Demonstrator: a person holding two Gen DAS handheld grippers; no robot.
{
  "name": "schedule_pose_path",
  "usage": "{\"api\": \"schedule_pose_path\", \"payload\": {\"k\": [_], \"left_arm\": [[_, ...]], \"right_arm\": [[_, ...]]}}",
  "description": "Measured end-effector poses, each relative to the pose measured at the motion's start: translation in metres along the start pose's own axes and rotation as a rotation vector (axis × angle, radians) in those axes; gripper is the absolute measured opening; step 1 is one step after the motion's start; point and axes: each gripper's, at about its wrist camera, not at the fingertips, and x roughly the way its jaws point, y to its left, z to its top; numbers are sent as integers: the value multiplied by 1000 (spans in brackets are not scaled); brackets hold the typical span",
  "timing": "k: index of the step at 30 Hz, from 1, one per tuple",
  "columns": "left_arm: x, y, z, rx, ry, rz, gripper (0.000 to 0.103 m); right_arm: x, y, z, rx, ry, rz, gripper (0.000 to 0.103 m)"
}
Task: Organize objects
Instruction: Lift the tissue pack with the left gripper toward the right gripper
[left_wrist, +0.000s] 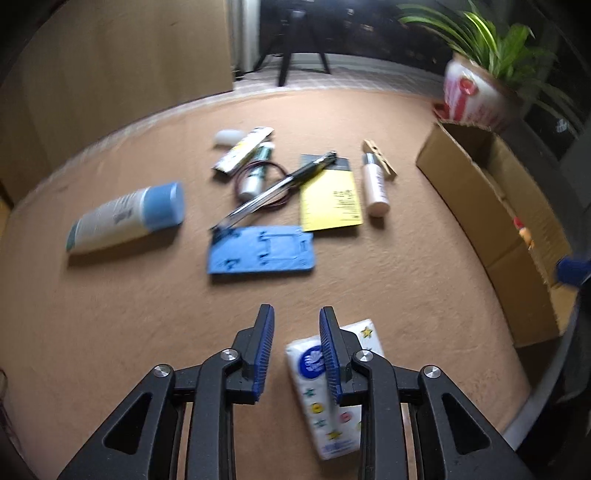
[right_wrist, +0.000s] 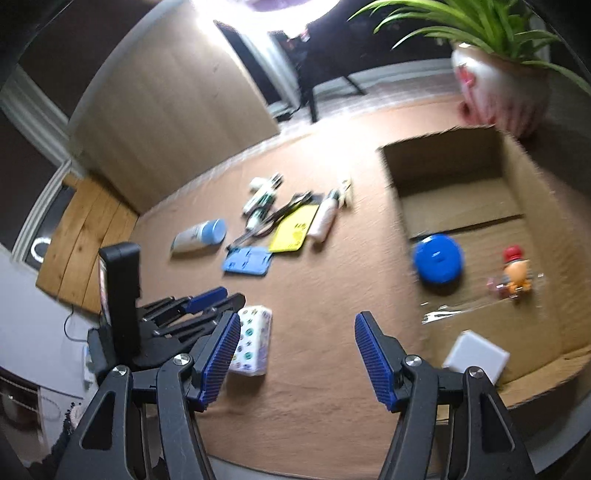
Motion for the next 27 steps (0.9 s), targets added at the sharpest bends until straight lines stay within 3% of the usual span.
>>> {"api": "schedule_pose_path", "payload": {"k": [1,2,11,14,20,27], "left_arm": [[-3,8,-3,-21,2,-10,40],[-6,13,-5,130,15,-83,42],[-25,55,-34,34,37,-173,50],[-27,52,-47,30,54,-210,65],[-27,35,-60,59,69,-284,66],[-24,22,-60,84,68,-301,63]], "right_arm": [[7,5,-2,-6,16,6,61],[10,6,-3,-8,24,9,61],[54,24,-14,-16,151,80,61],[69,26,-16,5,198,113,61],[87,32,-17,2,246,129,59],[100,35,-20,-16,304,134,44]]}}
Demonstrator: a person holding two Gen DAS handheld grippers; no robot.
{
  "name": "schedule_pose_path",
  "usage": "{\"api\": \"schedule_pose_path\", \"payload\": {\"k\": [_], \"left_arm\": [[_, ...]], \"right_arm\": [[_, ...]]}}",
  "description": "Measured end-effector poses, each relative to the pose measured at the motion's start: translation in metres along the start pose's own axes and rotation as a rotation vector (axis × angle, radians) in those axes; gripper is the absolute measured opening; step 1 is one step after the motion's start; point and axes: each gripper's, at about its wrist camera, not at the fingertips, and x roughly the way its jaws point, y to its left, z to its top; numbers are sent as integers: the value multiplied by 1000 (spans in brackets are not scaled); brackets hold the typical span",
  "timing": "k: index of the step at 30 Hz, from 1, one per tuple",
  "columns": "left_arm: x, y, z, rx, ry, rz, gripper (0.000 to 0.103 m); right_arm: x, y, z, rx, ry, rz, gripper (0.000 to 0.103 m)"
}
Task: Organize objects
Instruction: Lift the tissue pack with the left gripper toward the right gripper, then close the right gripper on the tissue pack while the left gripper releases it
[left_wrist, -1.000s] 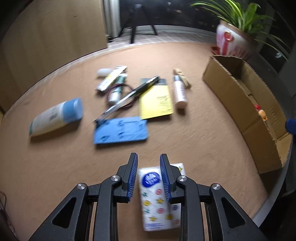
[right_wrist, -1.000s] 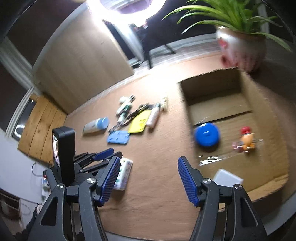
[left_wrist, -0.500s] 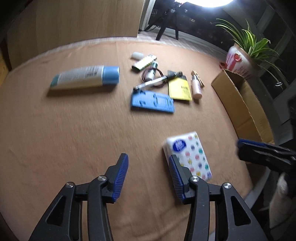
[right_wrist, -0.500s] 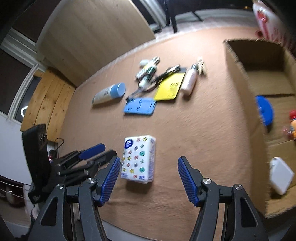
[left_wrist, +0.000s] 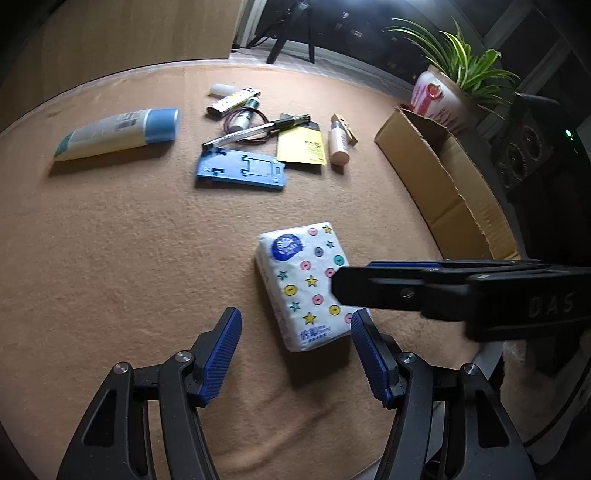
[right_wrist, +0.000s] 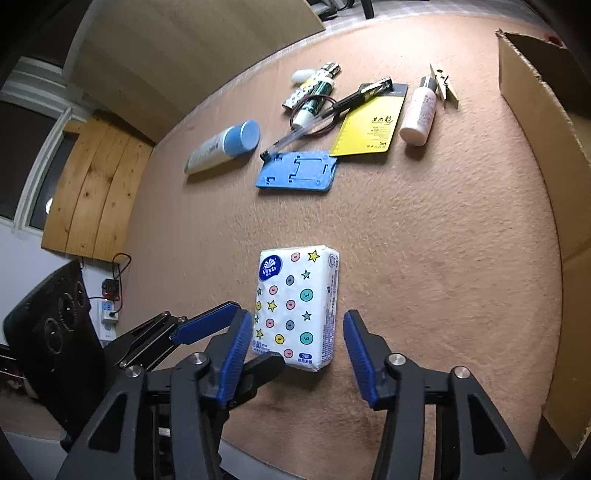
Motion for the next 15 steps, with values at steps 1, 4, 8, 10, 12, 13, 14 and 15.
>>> {"api": "schedule_pose_path", "payload": {"k": [1,4,8,10,12,13,14,15], "left_arm": [[0,-1,0,4,2,-4,59],[3,-3,0,8,8,-8,54],[6,-5,1,7,15,-23,49],[8,-4,2,1,18,-30,48],[7,-4,2,0,16,-29,48],[6,-5,3,4,15,-25,48],[5,-6,3,7,13,-21,48],[3,-7,4,10,9,-20,47]], "right_arm": [[2,0,0,-2,8,1,40],[6,0,0,-11,25,-7,36],[13,0,-1,-23,37,-19,31],[14,2,0,-29,34,-23,30],[13,5,0,-41,27,-32,29],[11,6,0,-53,22,-39,28],[9,8,-1,-61,15,-43,28],[5,9,-1,-69,6,-49,27]]}}
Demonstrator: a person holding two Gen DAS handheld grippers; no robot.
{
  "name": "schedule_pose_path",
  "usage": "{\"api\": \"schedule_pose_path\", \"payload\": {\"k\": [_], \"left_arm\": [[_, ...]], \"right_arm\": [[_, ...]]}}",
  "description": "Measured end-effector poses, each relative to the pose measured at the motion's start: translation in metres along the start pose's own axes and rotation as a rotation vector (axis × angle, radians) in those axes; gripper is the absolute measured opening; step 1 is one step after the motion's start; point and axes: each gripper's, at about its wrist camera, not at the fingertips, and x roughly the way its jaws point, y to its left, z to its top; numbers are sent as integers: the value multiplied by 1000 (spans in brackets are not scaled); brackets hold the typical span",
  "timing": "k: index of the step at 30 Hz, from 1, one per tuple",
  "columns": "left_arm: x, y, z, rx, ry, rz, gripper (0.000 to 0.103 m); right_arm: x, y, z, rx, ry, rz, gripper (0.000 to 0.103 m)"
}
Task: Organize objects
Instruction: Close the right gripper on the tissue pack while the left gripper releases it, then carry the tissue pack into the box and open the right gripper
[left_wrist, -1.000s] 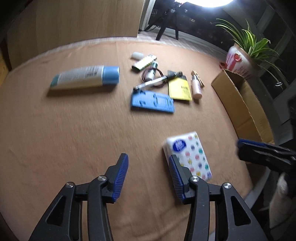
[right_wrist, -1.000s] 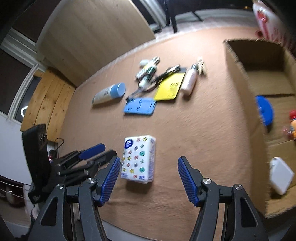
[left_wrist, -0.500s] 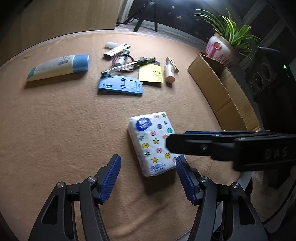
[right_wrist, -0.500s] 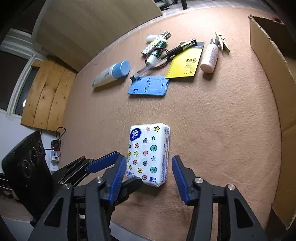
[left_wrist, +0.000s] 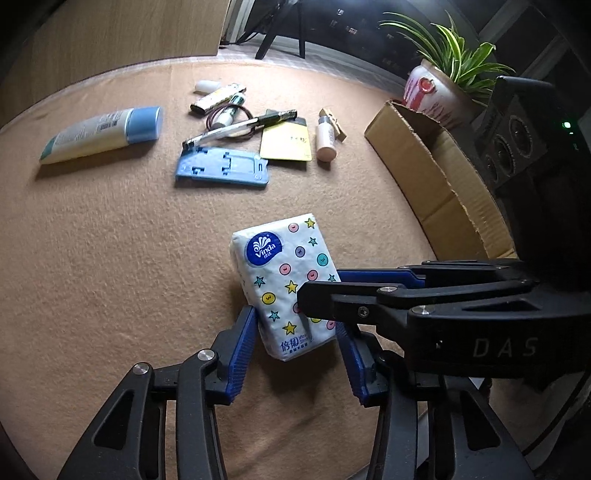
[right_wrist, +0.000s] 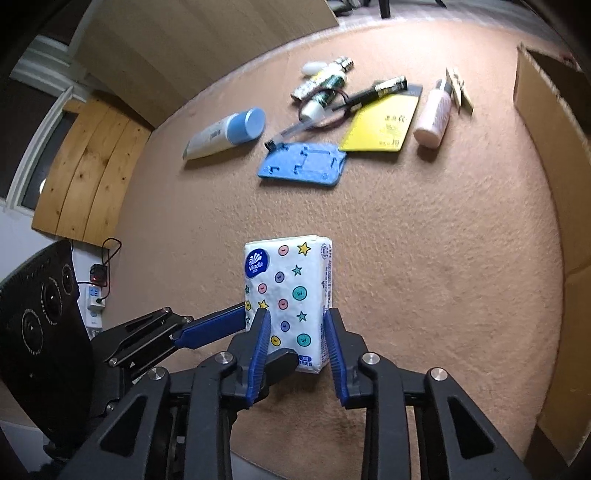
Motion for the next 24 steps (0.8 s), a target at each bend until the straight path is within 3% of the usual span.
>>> {"api": "schedule_pose_path", "payload": {"k": [11,24], "left_arm": [[-20,-53,37,117,-83,-28,47],[14,-163,93,296,-103,-112,47]], "right_arm": [[-73,-16,6,13,-170,-43,27],[-152,-96,8,141,-336,-147,27]]}}
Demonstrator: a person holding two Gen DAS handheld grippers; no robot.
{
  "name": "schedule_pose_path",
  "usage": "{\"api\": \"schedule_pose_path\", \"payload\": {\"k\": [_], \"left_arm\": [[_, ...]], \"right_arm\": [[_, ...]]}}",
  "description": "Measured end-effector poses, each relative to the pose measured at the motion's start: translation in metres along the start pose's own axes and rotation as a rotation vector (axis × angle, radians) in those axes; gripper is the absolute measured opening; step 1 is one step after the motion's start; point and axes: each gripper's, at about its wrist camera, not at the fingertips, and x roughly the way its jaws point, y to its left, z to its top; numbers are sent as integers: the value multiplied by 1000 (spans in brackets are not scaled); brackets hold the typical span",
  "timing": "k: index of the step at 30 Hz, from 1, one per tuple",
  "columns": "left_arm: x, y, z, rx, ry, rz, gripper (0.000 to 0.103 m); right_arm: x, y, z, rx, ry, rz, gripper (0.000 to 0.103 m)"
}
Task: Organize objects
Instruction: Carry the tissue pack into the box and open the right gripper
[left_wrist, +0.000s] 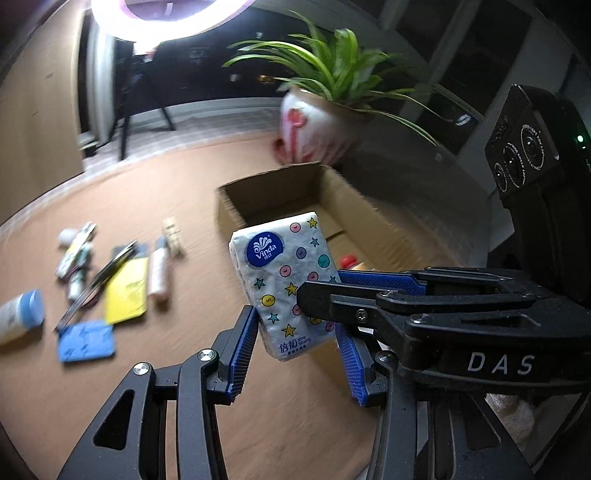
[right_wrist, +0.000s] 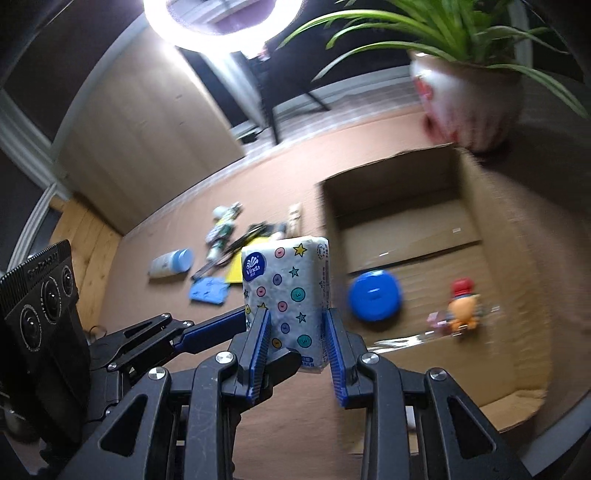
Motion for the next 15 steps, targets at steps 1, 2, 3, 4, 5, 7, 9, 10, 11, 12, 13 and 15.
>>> {"api": "schedule_pose_path", "payload": {"k": [1,2,3,4,5,7,9,10,11,12,13,15], "left_arm": [[7,-8,5,15,1,-3,47],[11,-12,9,24,1,-5,47],[17,-17,14,31,2,-7,47],[23,-23,19,39,1,-10,47],[28,-26,23,45,1,-12,47],[37,-33,31,53,-2,-20,47],[44,-37,38,59,-5,-26,47],[47,-39,41,60,-7,-30,47],[51,-41,44,61,-9,-32,47],[53,-42,46,59,-11,-31,47],[56,-44,48,59,-12,-29,47],[62,-44,53,62,-14,-24,47]], "right_arm": [[-3,-6,2,-1,-9,-18,27],[-5,-9,3,-3,-17,-32,27],[-7,-14,5,-4,-26,-47,27],[-10,-19,8,-4,-36,-62,27],[-11,-24,10,-2,-43,-71,27],[-14,-35,15,7,-55,-82,27],[-16,-43,20,12,-65,-91,27],[-16,-46,22,13,-70,-96,27],[-17,-49,24,11,-74,-99,27],[-17,-52,26,10,-78,-102,27],[-16,-54,28,10,-78,-107,27],[-16,-58,32,4,-79,-117,27]]}}
